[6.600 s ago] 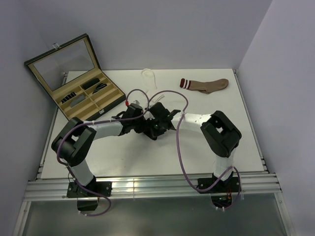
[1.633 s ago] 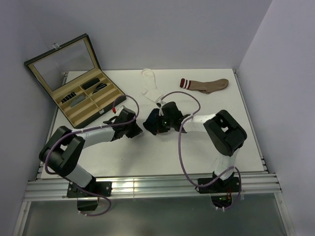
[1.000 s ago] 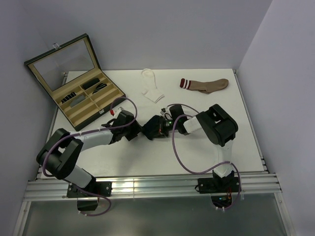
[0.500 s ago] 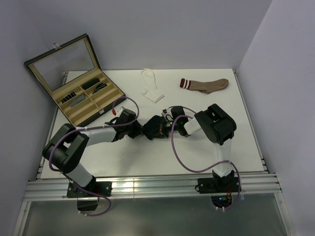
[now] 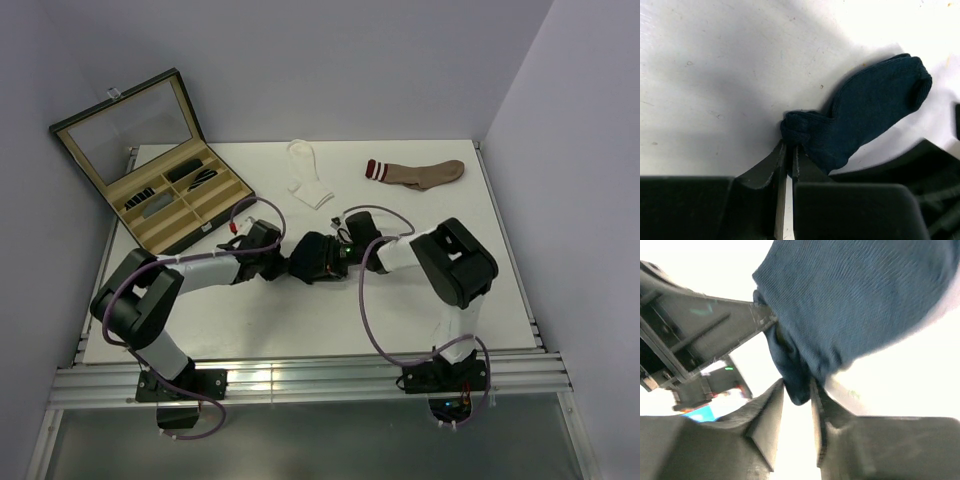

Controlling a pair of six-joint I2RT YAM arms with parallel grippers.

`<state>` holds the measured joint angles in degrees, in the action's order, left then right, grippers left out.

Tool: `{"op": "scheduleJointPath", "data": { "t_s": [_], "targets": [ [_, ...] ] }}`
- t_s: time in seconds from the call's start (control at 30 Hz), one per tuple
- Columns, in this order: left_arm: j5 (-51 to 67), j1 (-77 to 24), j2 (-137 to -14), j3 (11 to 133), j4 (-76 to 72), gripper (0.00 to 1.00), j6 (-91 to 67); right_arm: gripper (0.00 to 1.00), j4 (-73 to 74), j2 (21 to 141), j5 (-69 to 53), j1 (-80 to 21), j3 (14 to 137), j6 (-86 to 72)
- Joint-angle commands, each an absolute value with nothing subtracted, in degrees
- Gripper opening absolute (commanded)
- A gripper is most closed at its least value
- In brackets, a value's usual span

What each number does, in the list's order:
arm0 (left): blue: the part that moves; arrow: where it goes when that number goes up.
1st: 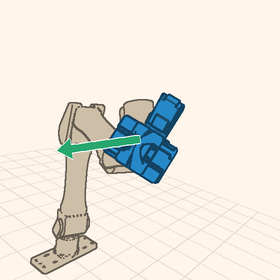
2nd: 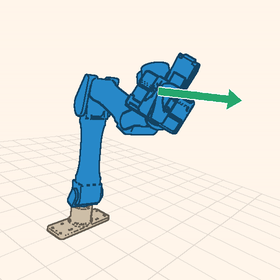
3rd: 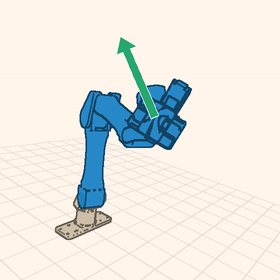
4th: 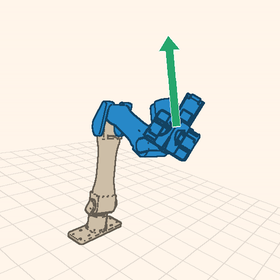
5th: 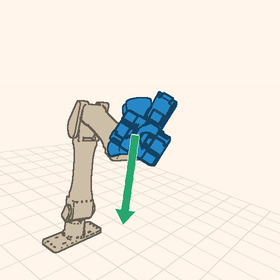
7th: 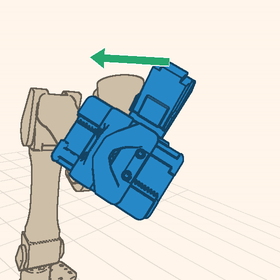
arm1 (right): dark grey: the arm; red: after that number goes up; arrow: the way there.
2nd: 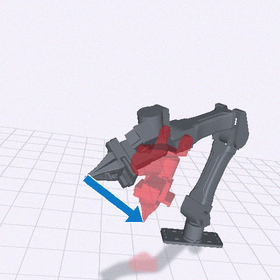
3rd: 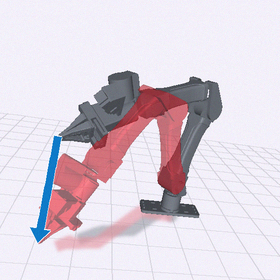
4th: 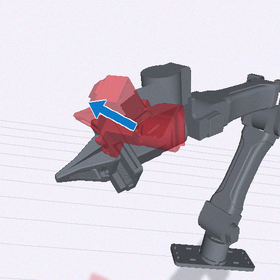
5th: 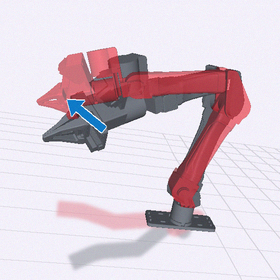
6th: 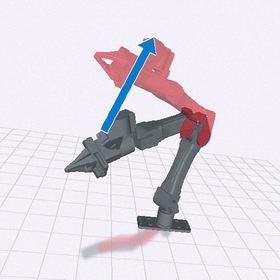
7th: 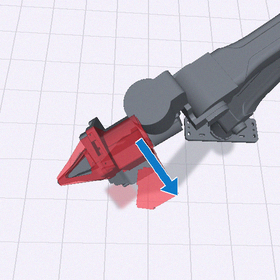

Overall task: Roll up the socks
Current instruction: Roll the sock at the center of the board.

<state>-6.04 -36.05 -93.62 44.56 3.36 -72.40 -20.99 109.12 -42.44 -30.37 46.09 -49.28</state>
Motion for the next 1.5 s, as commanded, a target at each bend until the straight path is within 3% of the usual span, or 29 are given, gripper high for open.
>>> {"op": "scheduleJointPath", "data": {
  "t_s": [0.0, 0.13, 0.23, 0.43, 0.83, 1.47],
  "targets": [
    [-9.67, -36.47, -94.31, 47.19, 9.75, 0.00, -70.14, 0.37, -9.95, 101.44, -32.45, -32.69, 48.16, -37.39],
    [-9.32, -36.56, -95.18, 50.00, 13.96, 0.00, -68.12, 0.40, -5.36, 94.23, -19.10, -38.04, 48.08, -28.58],
    [-8.79, -36.56, -95.62, 51.59, 15.90, 0.00, -66.80, 0.43, -7.55, 88.78, -6.22, -43.30, 45.45, -21.38],
    [-8.53, -36.56, -96.94, 54.31, 18.63, 0.00, -64.69, 0.49, -15.28, 86.13, 7.36, -51.67, 41.93, -10.38],
    [-6.24, -36.56, -98.61, 56.34, 19.60, 0.01, -63.28, 0.47, -22.67, 91.93, 9.14, -56.69, 42.18, -4.66],
    [-5.97, -36.56, -99.23, 56.86, 20.04, 0.01, -62.75, 0.41, -20.65, 101.07, 8.26, -56.69, 46.67, -3.87]
  ]
}}
